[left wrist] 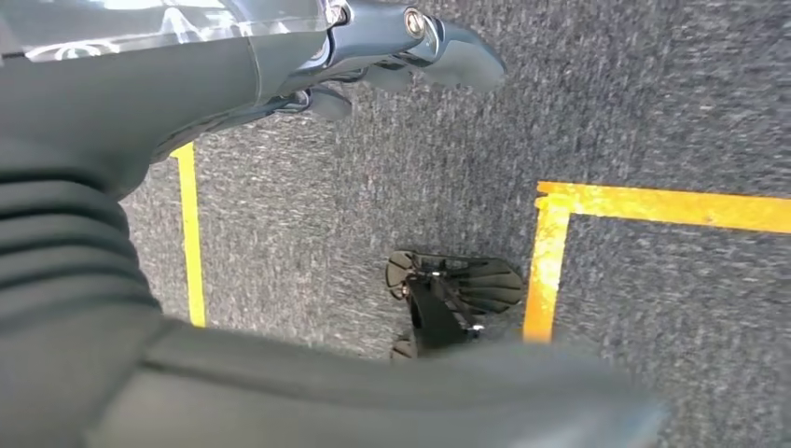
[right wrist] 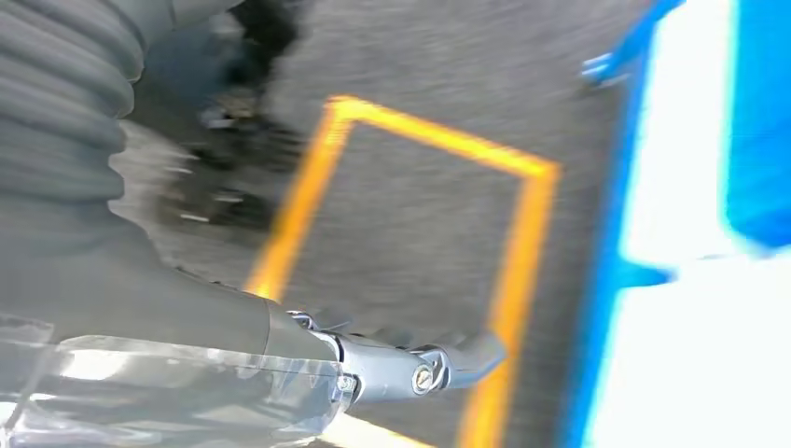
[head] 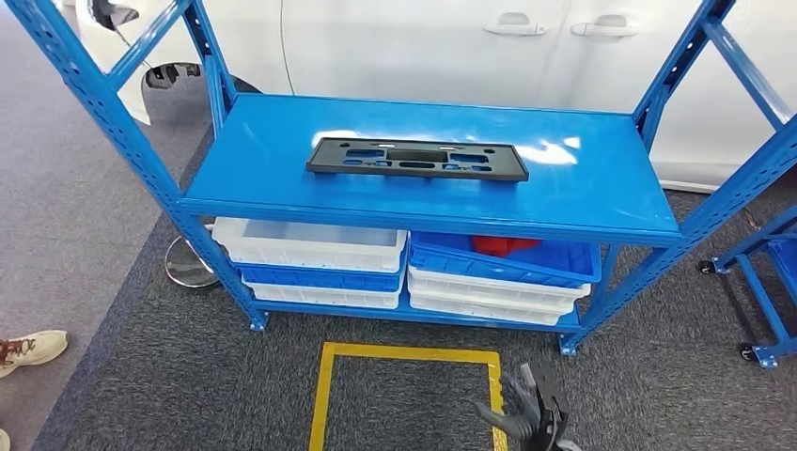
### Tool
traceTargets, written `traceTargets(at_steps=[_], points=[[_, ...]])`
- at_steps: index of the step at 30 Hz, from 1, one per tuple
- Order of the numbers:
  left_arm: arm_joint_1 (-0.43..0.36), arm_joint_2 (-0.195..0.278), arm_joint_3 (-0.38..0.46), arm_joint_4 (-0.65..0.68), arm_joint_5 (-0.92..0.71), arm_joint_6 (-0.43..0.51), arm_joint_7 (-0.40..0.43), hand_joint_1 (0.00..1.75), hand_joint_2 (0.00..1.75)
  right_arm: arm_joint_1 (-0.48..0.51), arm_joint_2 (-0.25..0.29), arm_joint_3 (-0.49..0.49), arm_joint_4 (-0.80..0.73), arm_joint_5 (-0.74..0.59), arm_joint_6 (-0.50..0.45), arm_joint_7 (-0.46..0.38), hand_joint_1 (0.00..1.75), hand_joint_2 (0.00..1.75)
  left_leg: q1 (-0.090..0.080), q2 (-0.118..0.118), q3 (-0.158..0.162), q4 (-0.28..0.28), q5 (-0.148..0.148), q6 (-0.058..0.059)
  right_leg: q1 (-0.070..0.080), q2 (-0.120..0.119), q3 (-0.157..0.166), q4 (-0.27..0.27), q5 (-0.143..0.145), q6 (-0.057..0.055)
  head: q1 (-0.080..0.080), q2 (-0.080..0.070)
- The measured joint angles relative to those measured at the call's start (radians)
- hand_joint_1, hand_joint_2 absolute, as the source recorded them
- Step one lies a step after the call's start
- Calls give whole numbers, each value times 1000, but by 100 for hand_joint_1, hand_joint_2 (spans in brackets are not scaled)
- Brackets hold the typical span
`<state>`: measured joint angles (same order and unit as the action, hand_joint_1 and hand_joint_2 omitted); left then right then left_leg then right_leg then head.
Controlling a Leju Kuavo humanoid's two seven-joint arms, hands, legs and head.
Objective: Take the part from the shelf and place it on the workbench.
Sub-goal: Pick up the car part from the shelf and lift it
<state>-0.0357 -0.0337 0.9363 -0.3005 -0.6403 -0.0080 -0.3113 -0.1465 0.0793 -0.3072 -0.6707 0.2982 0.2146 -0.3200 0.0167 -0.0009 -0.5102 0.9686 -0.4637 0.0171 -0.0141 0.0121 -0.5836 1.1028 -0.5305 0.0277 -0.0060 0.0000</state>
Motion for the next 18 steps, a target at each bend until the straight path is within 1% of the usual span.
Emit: traceTargets(at_steps=[1, 2, 3, 4, 5, 6, 7, 8, 9, 10, 11, 12, 13, 14, 15, 16, 17, 18], points=[[-1, -2, 9, 2, -6, 0, -3, 0, 0, -8, 0, 13, -30, -13, 3, -4, 0, 175, 0, 1, 0, -2, 1, 2, -1, -1, -35, 67, -30, 2, 1, 0], [-2, -5, 17, 4, -11, 0, -6, 0, 0, -15, 0, 27, -62, -25, 4, -8, 0, 175, 0, 1, -1, -1, 1, 2, -2, -1, -69, 129, -50, 5, 1, 0], [-3, -8, 26, 6, -18, 0, -8, 0, 0, -20, 0, 41, -95, -35, 4, -13, 0, 175, 0, 0, 0, -1, -1, 1, -5, -1, -92, 167, -53, 7, 1, 0], [-3, -11, 34, 9, -24, 0, -10, 0, 0, -25, -2, 54, -129, -44, 3, -18, 0, 175, 1, -1, 1, 1, -3, -1, -7, -2, -98, 167, -35, 10, 1, 0], [-3, -14, 42, 11, -29, 0, -11, 0, 0, -33, -3, 66, -163, -52, 1, -24, 0, 175, 2, -2, 3, 4, -6, -5, -10, -4, -85, 127, 0, 12, 1, 0], [-3, -17, 49, 12, -35, 0, -13, 0, 0, -42, -6, 78, -198, -58, -2, -31, 0, 175, 3, -3, 4, 10, -12, -11, -13, -6, -58, 59, 41, 13, 1, 0], [-4, -19, 56, 14, -41, 1, -14, 0, 0, -53, -8, 91, -232, -62, -7, -38, 0, 175, 2, -3, 3, 17, -18, -18, -12, -8, -31, -5, 69, 13, 2, 0], [-5, -20, 62, 14, -46, 2, -16, 0, 0, -63, -10, 104, -267, -65, -14, -45, 0, 175, 1, -3, 1, 24, -24, -25, -12, -9, -12, -51, 84, 8, 2, 0], [-7, -21, 70, 15, -51, 3, -18, 0, 0, -71, -12, 119, -303, -68, -23, -52, 0, 175, 0, -3, -2, 29, -28, -32, -9, -9, -4, -74, 86, 2, 2, 0], [-9, -22, 78, 15, -56, 5, -19, 0, 0, -78, -14, 133, -338, -70, -33, -59, 0, 175, -2, -2, -5, 31, -30, -39, -6, -8, -5, -75, 80, -6, 1, 0], [-11, -22, 84, 16, -61, 5, -20, 0, 0, -83, -17, 147, -373, -72, -43, -67, 0, 175, -1, -2, -5, 31, -30, -44, -6, -7, -7, -74, 80, -15, 0, 0], [-12, -23, 91, 17, -66, 6, -21, 0, 0, -88, -20, 161, -409, -74, -53, -74, 0, 175, 1, -2, -4, 32, -33, -49, -5, -7, -7, -75, 80, -22, -1, 0], [-13, -24, 97, 19, -71, 7, -22, 0, 0, -95, -23, 173, -442, -75, -63, -82, 0, 175, 2, -2, -8, 44, -42, -53, -6, -7, -6, -77, 80, -29, -2, 0], [-15, -25, 104, 20, -76, 8, -23, 0, 0, -104, -26, 186, -477, -78, -73, -90, 0, 175, 3, -2, -22, 75, -60, -56, -7, -7, -5, -79, 80, -35, -4, 0], [-17, -25, 111, 21, -81, 8, -23, 0, 0, -113, -28, 201, -513, -80, -84, -99, 0, 175, 4, -2, -48, 128, -87, -59, -6, -8, -3, -80, 80, -39, -5, 0], [-19, -26, 119, 23, -86, 10, -24, 0, 0, -121, -31, 216, -547, -83, -94, -107, 0, 175, 4, -2, -83, 197, -117, -61, -4, -8, -3, -80, 79, -43, -7, 0], [-20, -26, 126, 24, -92, 11, -24, 0, 0, -127, -34, 233, -581, -86, -105, -116, 0, 175, 4, -2, -121, 266, -141, -61, -2, -8, -3, -80, 78, -45, -7, 0], [-21, -27, 134, 25, -97, 13, -24, 0, 0, -132, -38, 249, -614, -89, -115, -124, 0, 131, 3, -2, -150, 314, -149, -60, 2, -8, -1, -80, 77, -47, -7, 0]])
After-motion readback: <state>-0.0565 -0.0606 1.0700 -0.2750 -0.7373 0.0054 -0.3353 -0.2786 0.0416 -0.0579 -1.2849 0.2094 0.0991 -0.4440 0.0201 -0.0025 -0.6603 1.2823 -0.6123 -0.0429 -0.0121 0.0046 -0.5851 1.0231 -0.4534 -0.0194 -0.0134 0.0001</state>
